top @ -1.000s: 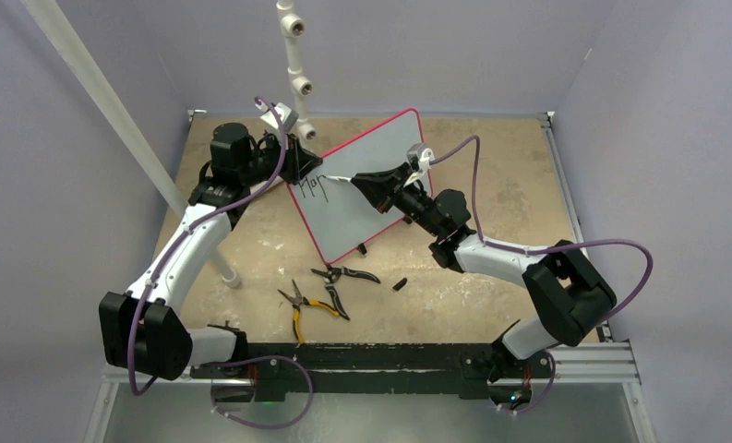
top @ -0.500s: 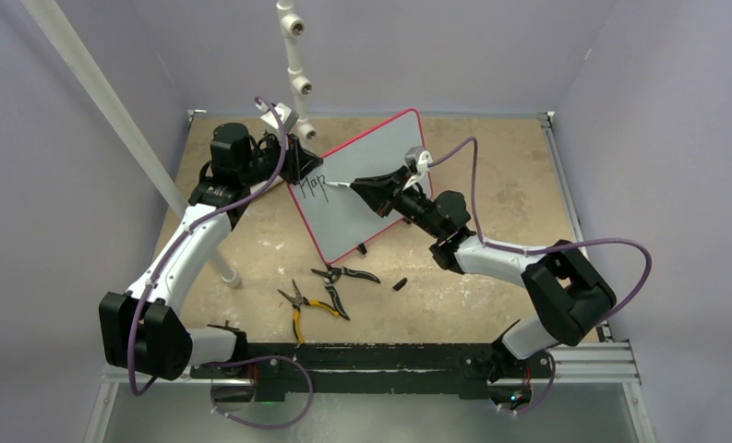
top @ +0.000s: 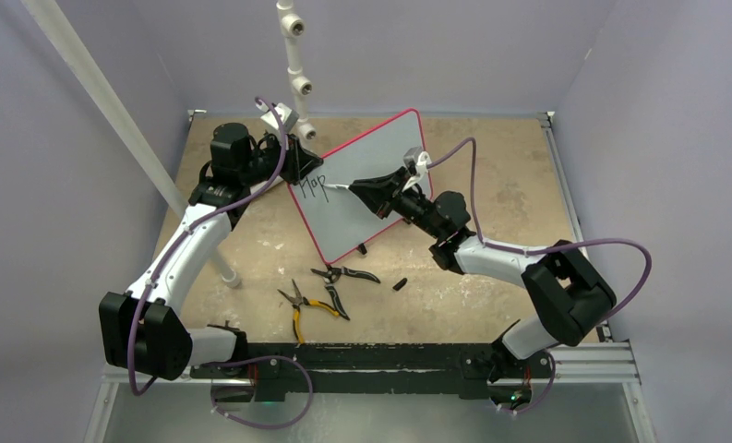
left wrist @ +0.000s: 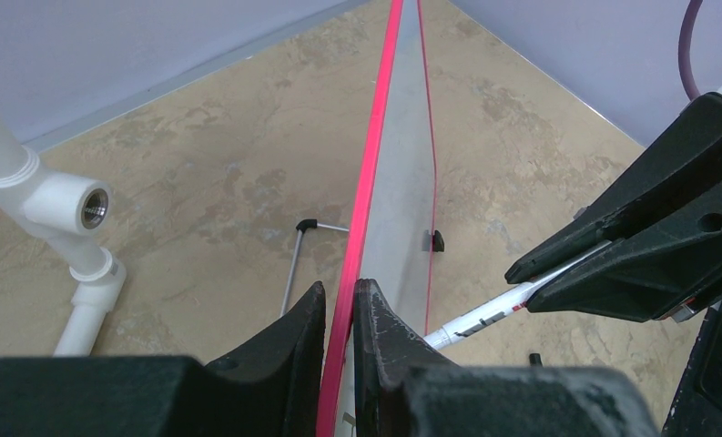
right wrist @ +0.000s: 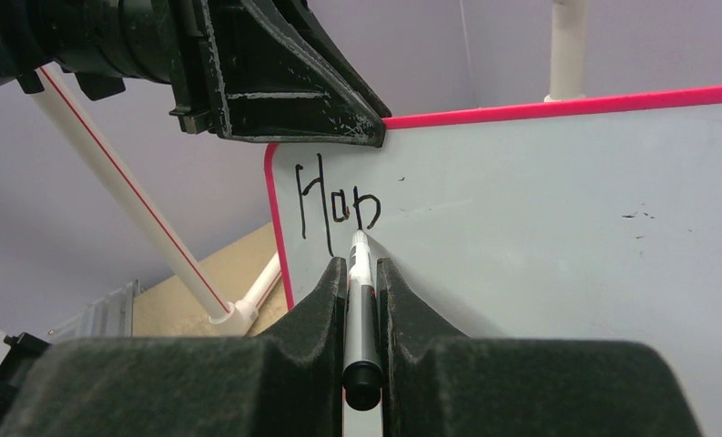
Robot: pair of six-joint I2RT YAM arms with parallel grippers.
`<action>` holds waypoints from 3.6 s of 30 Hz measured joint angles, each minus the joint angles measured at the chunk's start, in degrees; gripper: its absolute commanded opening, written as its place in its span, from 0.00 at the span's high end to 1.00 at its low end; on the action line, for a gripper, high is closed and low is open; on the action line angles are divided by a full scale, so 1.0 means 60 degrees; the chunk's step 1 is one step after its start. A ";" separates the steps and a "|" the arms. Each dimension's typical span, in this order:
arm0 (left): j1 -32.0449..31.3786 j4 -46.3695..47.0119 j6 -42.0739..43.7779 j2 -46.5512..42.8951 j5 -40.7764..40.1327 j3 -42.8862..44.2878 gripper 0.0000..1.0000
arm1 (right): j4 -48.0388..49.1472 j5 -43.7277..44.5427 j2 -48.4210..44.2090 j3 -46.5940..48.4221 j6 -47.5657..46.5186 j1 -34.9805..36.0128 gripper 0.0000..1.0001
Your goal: Write a sentence on the whiteboard
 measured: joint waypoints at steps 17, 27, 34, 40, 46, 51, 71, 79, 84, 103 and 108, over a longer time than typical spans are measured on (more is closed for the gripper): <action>0.0000 0.0029 0.0000 0.0000 0.0022 -0.0018 0.86 | 0.0120 0.0510 -0.0401 -0.0259 0.0033 -0.0004 1.00; 0.0000 0.0069 0.0004 0.0000 0.0029 -0.0033 0.86 | 0.0160 0.0827 -0.0168 -0.0259 0.0069 -0.0058 1.00; 0.0011 0.0069 0.0004 0.0000 0.0018 -0.0033 0.86 | 0.0197 0.1067 -0.0168 -0.0259 0.0127 -0.0062 1.00; 0.0025 0.0069 0.0004 0.0000 0.0018 -0.0036 0.86 | 0.0277 0.1137 -0.0168 -0.0259 0.0175 -0.0149 1.00; 0.0029 0.0062 0.0004 0.0000 0.0018 -0.0036 0.86 | 0.0335 0.1016 -0.0149 -0.0240 0.0171 -0.0219 1.00; 0.0062 0.0051 0.0004 0.0011 -0.0018 -0.0040 0.86 | 0.0565 0.0703 0.0164 0.0026 0.0168 -0.0251 1.00; 0.0080 0.0051 0.0004 0.0025 -0.0062 -0.0044 0.86 | 0.0769 0.0401 0.0313 -0.0364 0.0240 -0.0251 1.00; 0.0080 0.0058 0.0004 0.0025 -0.0051 -0.0058 0.86 | 0.0739 0.0444 0.0237 -0.0634 0.0291 -0.0244 1.00; 0.0080 0.0066 0.0004 0.0025 -0.0051 -0.0058 0.86 | 0.0619 0.0860 0.0036 -0.0692 0.0288 -0.0240 1.00; 0.0080 0.0062 0.0000 0.0025 -0.0266 -0.0062 0.43 | 0.0630 0.0455 -0.1785 -0.1406 0.0120 -0.0251 1.00; 0.0080 -0.0098 0.0011 0.0222 -0.0262 0.0153 0.38 | 0.0521 0.0197 -0.2251 -0.1577 -0.0022 -0.0299 1.00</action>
